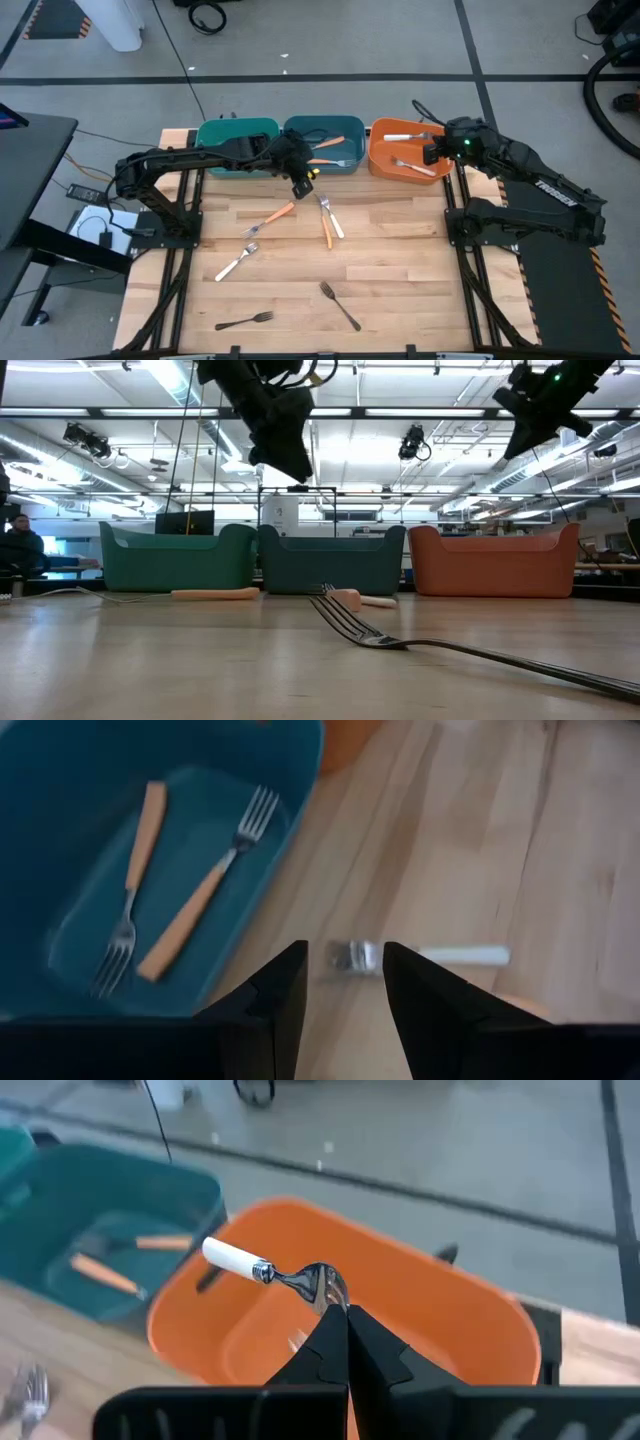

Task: Sort silverware by color (type)
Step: Put the bottom white fork in the orange bin, then put the right orange fork in the blue bin

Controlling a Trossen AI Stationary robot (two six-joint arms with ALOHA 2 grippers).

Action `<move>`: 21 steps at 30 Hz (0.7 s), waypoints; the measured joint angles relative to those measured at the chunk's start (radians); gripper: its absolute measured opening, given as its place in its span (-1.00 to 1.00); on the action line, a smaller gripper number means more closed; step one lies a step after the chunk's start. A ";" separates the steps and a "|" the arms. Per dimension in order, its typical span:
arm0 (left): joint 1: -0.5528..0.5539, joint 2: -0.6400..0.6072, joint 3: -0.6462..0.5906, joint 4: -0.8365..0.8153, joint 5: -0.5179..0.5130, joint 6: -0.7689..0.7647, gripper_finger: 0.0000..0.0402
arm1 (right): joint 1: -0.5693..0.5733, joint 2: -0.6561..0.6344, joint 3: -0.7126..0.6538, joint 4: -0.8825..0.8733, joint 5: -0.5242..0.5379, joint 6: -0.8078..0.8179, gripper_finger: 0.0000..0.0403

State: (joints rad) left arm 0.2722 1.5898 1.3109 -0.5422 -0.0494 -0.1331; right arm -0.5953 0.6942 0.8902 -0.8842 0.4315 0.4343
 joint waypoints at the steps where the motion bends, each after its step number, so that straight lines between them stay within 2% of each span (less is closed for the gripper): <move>1: 0.000 0.000 0.000 0.015 0.000 0.006 -0.29 | -0.010 0.016 0.000 -0.014 -0.017 0.001 -0.99; 4: 0.000 0.000 0.000 0.049 0.000 0.054 -0.29 | -0.028 0.076 0.000 -0.050 -0.071 0.027 -0.99; 8: 0.000 0.000 0.000 0.068 0.000 0.094 -0.29 | -0.031 0.159 0.000 -0.061 -0.085 0.041 -0.95; 21: 0.000 0.000 0.000 0.064 0.000 0.179 -0.29 | -0.031 0.328 0.000 -0.057 -0.085 0.067 -0.61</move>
State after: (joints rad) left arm 0.2722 1.5898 1.3109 -0.4786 -0.0498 0.0460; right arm -0.6262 1.0217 0.8902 -0.9414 0.3466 0.5017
